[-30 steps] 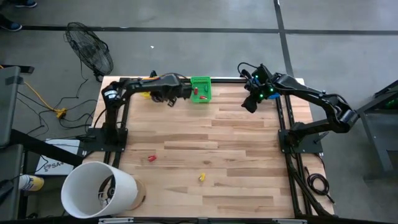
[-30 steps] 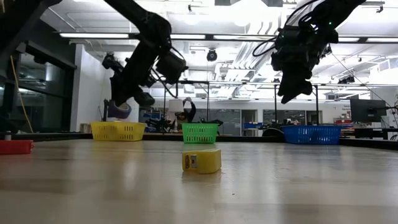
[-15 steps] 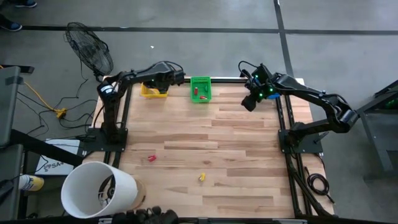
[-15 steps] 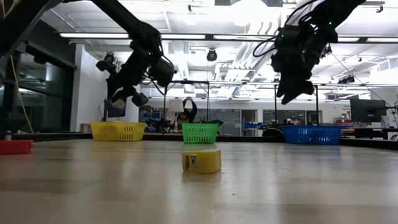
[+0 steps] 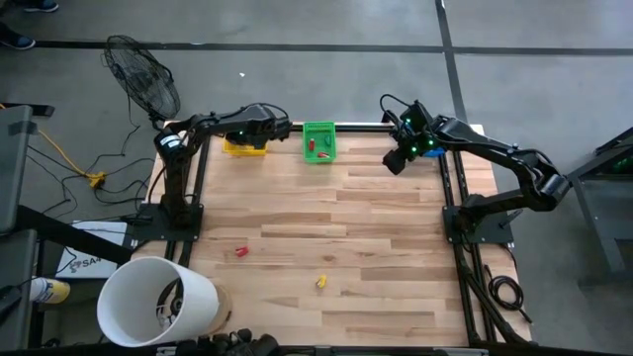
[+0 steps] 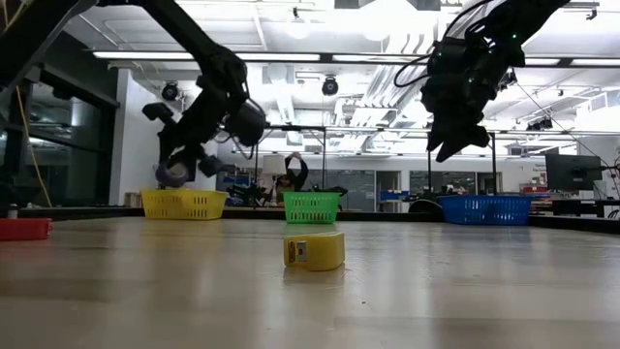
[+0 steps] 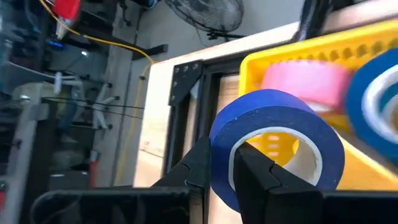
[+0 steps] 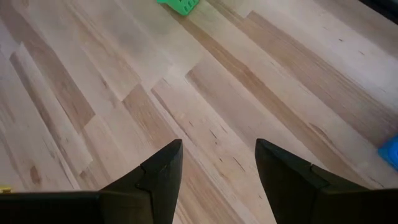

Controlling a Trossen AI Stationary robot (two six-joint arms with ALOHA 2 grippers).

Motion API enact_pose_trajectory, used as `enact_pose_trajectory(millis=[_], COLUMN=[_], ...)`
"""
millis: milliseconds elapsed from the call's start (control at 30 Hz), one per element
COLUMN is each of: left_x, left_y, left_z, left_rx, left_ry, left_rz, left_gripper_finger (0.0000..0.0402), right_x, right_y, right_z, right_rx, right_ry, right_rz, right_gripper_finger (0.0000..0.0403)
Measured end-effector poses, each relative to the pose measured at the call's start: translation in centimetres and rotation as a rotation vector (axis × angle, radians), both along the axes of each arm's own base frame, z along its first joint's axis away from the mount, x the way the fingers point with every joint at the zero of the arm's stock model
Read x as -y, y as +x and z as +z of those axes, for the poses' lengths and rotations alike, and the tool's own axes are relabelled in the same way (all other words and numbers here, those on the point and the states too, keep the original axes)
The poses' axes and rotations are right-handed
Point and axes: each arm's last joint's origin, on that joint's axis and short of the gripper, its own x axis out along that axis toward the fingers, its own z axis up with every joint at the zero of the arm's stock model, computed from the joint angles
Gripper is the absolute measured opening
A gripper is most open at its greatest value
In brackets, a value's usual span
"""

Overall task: Pick and place Stapler, Stapler remover, tape
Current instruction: Put the blue tape into the yellow basket

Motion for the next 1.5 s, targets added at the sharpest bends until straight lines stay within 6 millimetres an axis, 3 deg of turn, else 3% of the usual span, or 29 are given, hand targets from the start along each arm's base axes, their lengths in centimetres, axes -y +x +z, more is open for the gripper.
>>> enact_pose_trajectory(millis=[200,733,1167,1500], left_x=[0.7,0.4,0.4,0.6], left_y=[-0.8,-0.5,-0.5,-0.8], left_z=[-1.8,-2.7,-2.7,-2.6], left_rx=[-0.011,0.024,0.003,-0.024], left_ry=[-0.013,-0.013,0.010,-0.068], left_rz=[-0.001,-0.078,-0.081,-0.102], left_gripper_finger=[0.0035,0.0047,0.0165,0.0187], right_x=[0.1,0.2,0.2,0.2], right_y=[-0.1,0.0,0.0,0.0], right_z=[0.0,0.0,0.0,0.0], right_rx=[-0.016,-0.011,-0.007,-0.007], right_ry=[-0.009,-0.006,0.014,0.014], right_rz=[-0.027,-0.070,-0.100,-0.100], right_gripper_finger=[0.0193,0.0193,0.0193,0.0193])
